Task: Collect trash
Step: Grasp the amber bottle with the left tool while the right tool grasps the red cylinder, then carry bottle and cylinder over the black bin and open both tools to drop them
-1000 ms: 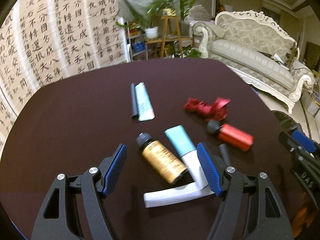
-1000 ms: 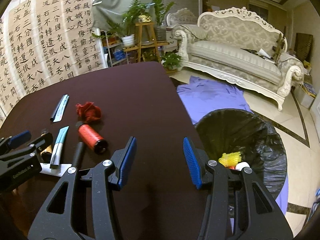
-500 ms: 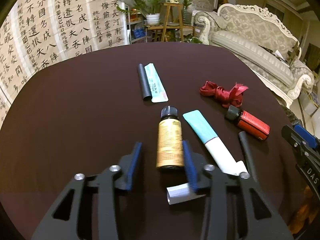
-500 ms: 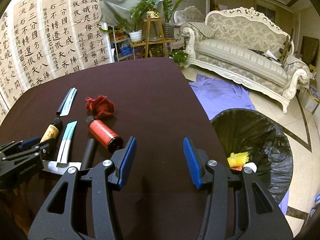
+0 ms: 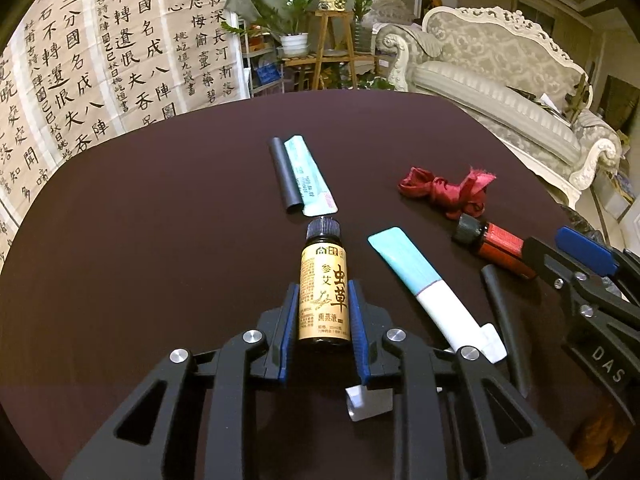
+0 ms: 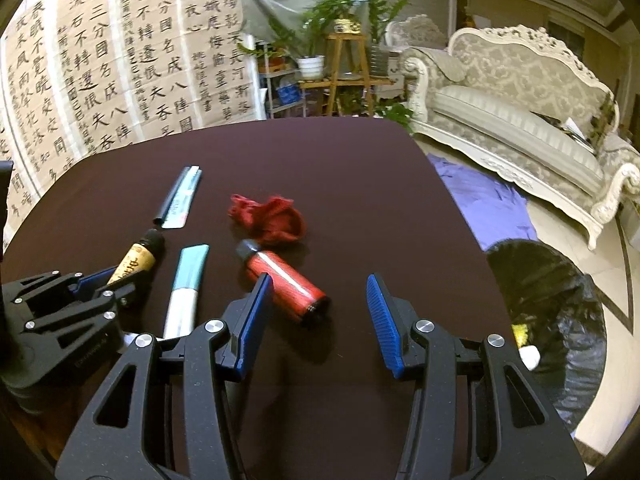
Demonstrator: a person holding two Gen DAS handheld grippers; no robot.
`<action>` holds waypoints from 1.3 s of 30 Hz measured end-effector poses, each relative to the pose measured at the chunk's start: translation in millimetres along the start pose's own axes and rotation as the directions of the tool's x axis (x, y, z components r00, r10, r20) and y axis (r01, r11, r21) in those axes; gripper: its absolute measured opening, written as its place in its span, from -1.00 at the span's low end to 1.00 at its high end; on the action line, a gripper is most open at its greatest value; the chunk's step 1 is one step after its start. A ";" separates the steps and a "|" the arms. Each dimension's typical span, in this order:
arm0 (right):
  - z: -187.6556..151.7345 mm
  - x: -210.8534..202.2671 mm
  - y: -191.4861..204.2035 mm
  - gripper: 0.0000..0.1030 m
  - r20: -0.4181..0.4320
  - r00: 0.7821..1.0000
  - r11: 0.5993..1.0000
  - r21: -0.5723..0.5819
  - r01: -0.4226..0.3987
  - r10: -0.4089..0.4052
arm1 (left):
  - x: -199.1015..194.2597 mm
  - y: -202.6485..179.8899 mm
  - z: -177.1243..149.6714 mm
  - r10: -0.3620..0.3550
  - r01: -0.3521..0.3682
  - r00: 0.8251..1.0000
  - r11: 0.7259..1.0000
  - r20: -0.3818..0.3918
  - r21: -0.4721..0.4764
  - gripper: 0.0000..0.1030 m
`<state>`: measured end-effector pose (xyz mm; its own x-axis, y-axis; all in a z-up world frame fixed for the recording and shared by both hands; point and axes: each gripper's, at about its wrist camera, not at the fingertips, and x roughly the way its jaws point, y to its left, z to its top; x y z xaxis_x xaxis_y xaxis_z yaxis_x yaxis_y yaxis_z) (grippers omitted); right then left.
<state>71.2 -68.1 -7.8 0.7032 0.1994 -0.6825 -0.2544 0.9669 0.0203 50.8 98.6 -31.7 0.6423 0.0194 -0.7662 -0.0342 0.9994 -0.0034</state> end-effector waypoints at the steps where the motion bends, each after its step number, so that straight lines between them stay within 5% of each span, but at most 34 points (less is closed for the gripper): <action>1: 1.8 2.5 3.1 -0.08 -0.004 1.000 1.000 -0.011 -0.001 0.001 | -0.2 2.7 0.2 0.004 -0.004 1.000 1.000 0.003 -0.003 -0.52; 18: 4.7 23.5 11.9 -0.51 -0.100 0.995 0.999 -0.035 -0.023 0.019 | -1.9 12.5 4.8 0.005 -0.004 1.000 0.999 0.023 -0.032 -0.52; 29: -7.7 -16.2 -11.0 -0.54 -0.023 1.000 0.999 0.036 0.016 -0.015 | -33.8 3.5 3.9 -0.020 0.022 0.995 0.999 0.098 -0.024 -0.52; 39: -13.7 -54.3 -63.0 -0.55 0.047 0.990 0.985 0.120 0.125 -0.131 | -50.3 -56.3 14.7 -0.120 0.112 0.982 0.992 0.147 0.064 -0.52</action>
<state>39.9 -142.0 18.0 0.7610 0.0779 -0.6440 -0.0828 0.9963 0.0226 31.7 41.8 16.4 0.7473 -0.0967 -0.6575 0.0866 0.9951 -0.0479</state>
